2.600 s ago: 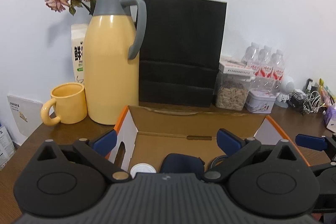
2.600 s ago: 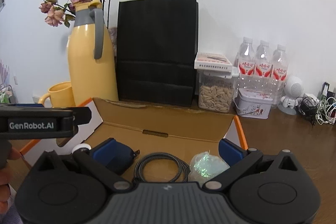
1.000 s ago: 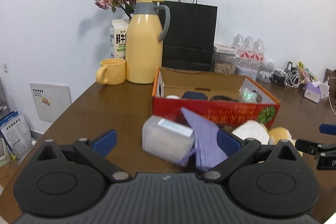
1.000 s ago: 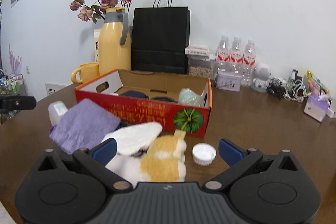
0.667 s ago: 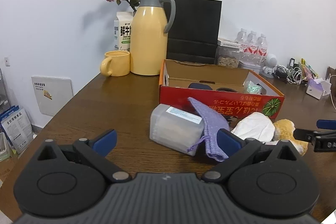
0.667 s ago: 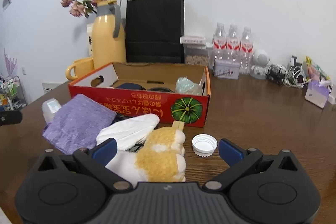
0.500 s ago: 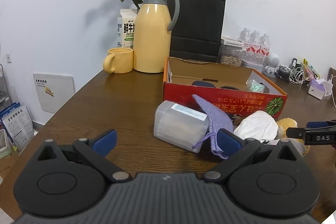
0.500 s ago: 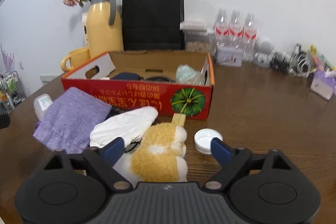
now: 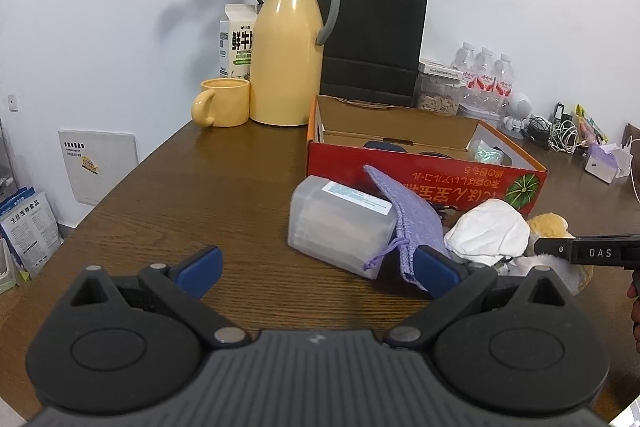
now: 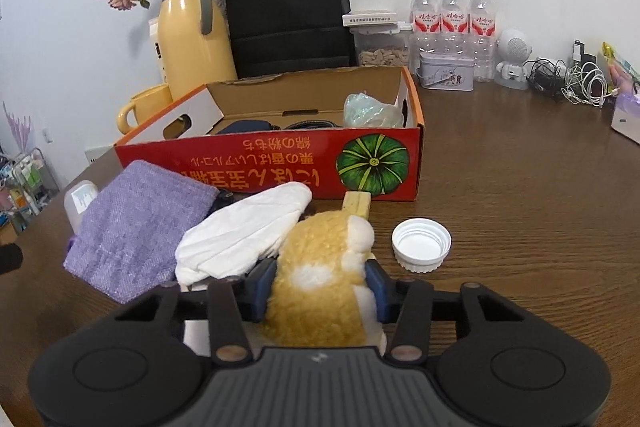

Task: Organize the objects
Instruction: 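Grasp the yellow-and-white plush toy with the right tool, then grasp the purple drawstring pouch with the left tool while the right tool holds the plush toy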

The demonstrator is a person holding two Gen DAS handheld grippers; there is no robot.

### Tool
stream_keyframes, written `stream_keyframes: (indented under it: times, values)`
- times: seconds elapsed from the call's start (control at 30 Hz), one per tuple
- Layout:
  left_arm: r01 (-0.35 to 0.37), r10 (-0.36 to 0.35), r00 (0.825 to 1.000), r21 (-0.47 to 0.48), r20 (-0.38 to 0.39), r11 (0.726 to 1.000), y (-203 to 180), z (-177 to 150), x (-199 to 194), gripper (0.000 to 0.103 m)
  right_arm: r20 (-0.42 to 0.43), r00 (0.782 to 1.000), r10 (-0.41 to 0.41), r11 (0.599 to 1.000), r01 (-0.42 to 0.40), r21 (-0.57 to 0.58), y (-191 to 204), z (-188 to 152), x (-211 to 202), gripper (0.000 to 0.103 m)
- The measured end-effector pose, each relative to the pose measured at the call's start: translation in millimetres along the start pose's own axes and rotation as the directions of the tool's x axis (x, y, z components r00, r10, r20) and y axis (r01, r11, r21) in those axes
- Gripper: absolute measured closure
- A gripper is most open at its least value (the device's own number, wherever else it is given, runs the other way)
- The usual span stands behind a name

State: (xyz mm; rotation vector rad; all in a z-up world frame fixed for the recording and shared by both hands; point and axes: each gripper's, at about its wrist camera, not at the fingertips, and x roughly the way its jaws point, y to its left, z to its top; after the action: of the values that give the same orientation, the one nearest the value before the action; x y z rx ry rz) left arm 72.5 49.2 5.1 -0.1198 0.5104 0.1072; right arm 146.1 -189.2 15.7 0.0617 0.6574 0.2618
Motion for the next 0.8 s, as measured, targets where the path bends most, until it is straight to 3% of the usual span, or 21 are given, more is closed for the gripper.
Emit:
stream_keyframes:
  times: [0.4,0.8]
  values:
    - [0.048,-0.048,0.998,0.006,-0.034,0.999,-28,1,20,0.0,0.173,0.985,0.018,0.999,-0.025,0.04,-4,-6,-46,0.06]
    - [0.019,-0.025,0.994,-0.055,-0.106,0.998,-62,-9,62,0.0,0.202,0.979,0.027,0.999,-0.034,0.032,-11,-9,-50,0.06]
